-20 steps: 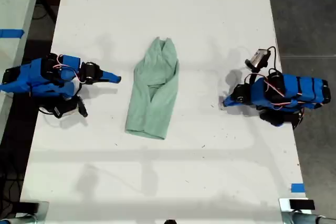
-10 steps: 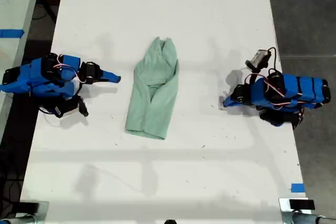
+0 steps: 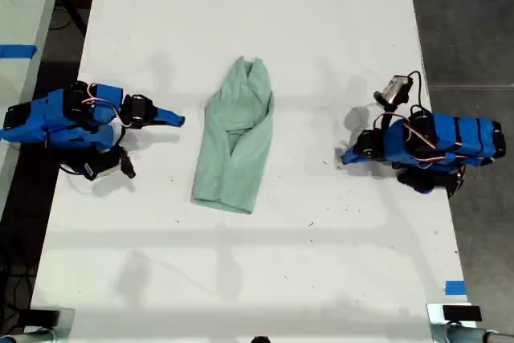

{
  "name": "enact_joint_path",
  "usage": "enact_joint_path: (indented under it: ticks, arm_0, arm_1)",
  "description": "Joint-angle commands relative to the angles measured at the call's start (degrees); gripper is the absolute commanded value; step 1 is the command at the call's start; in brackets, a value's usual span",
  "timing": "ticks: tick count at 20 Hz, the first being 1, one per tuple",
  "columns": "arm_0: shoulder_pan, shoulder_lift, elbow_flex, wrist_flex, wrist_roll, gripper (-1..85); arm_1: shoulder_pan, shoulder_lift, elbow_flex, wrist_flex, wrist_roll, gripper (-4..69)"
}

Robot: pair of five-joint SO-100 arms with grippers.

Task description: Fold t shirt

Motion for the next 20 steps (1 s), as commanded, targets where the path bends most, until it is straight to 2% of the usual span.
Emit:
enact_joint_path:
  ticks: [1,4,20]
  arm_0:
    - [-0.8,0.5,0.4,0.5,-1.6,-0.1]
    - [-0.8,0.5,0.4,0.5,-1.6,-0.1]
    - [-0.7,0.5,0.4,0.5,-1.7,-0.1]
  arm_1:
    - [-0.4,0.7,0.5,-0.9,1.2,-2.2]
    - [-0.4,0.7,0.8,-0.4,4.0,-1.9]
    - [-0.9,0.7,1.1,-3.2,-1.8,-2.5]
